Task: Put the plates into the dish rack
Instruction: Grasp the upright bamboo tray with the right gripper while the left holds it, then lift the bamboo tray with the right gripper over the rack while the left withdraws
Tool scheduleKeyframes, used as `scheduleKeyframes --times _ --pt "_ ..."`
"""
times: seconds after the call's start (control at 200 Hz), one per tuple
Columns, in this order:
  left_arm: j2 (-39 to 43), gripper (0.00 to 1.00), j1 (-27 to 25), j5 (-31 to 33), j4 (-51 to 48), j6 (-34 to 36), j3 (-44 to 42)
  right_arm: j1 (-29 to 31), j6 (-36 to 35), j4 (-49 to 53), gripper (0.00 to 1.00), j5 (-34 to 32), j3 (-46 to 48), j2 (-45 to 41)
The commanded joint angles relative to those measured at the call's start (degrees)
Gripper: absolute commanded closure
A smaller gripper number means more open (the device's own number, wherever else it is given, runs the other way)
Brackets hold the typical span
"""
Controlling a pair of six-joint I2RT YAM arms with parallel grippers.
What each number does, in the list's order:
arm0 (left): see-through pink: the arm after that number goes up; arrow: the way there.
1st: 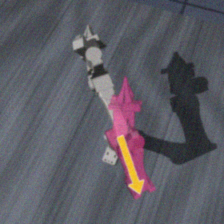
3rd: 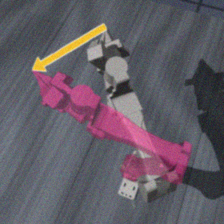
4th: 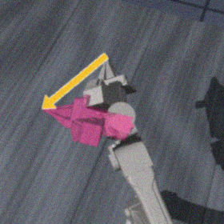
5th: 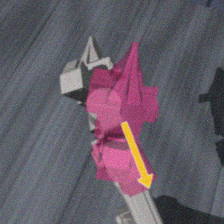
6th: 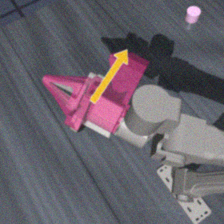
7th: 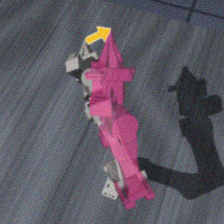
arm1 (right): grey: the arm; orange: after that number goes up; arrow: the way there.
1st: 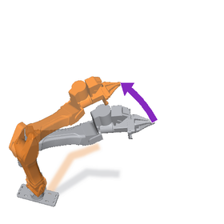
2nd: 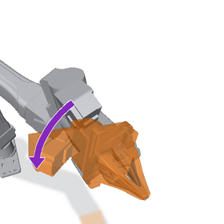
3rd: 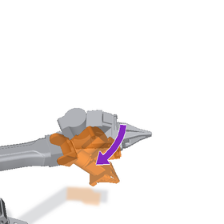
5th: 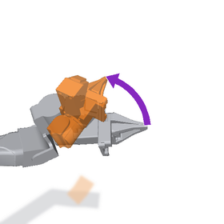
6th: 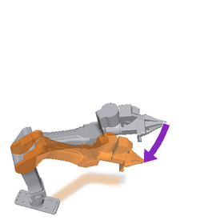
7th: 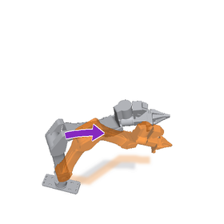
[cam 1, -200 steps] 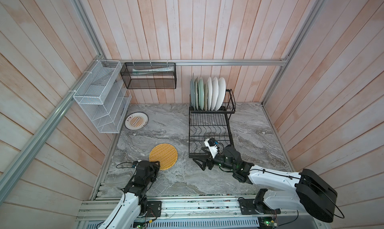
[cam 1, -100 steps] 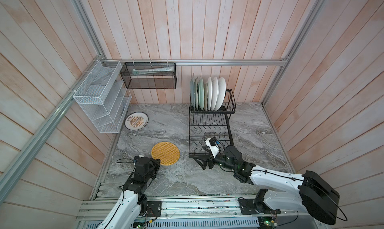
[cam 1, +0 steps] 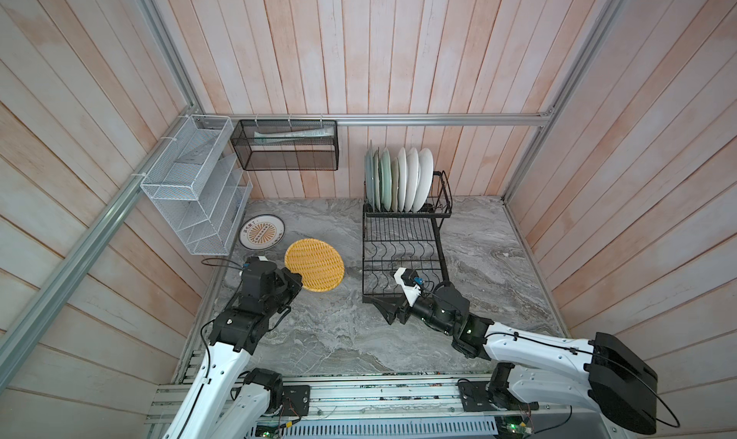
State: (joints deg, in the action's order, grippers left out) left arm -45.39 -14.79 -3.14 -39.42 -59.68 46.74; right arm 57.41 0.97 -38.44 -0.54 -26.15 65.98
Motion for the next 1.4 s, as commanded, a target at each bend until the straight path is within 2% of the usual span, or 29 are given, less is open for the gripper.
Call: scheduleKeyframes --times 0.0,0.205,0.33,0.54,0.665,0.94,1.025,1.14,1.255,1.335,1.37,1.395 --pt "-3.58 1.0 -4.53 5.85 -6.78 -3.4 7.2 2.18 -9.86 -4.23 0.02 -6.13 -0.57 1.58" --pt "-14.73 1.0 -13.68 13.96 -14.15 -9.37 20.12 5.55 -20.23 0.2 0.02 -6.31 -6.19 6.39" --pt "-20.24 1.0 -20.09 18.08 -16.65 -11.65 26.01 7.64 -26.06 1.08 0.03 -10.21 -9.07 9.92" --pt "-26.25 1.0 -24.92 20.49 -20.72 -14.97 32.4 8.33 -28.73 2.88 0.12 -16.73 -14.01 14.75" --pt "-27.73 1.0 -26.19 21.07 -22.51 -15.81 34.37 8.49 -29.19 4.65 0.25 -16.71 -16.13 16.66" --pt "-27.79 1.0 -26.57 20.36 -22.44 -15.95 34.31 8.52 -28.39 6.4 0.61 -14.95 -18.56 18.24" --pt "-27.48 1.0 -26.66 20.06 -22.46 -16.07 34.01 8.64 -28.31 6.45 0.65 -14.54 -19.24 18.82" --pt "-26.68 1.0 -26.59 19.66 -21.53 -15.91 33.24 8.9 -28.46 6.92 0.77 -13.25 -20.35 19.58" --pt "-25.65 1.0 -26.61 19.92 -20.78 -15.27 32.19 9.45 -29.25 7.44 1.0 -12.41 -21.13 19.98" --pt "-24.68 0.9 -26.61 19.84 -19.39 -13.56 31.13 9.82 -29.17 7.1 1.0 -12.28 -20.75 19.51" --pt "-24.08 0.78 -26.5 19.88 -18.8 -13.16 30.51 9.89 -28.72 6.61 1.0 -12.48 -20.41 19.1" --pt "-23.61 0.63 -26.44 20.01 -18.4 -12.6 30.15 9.92 -28.43 6.21 1.0 -12.48 -20.01 18.66"
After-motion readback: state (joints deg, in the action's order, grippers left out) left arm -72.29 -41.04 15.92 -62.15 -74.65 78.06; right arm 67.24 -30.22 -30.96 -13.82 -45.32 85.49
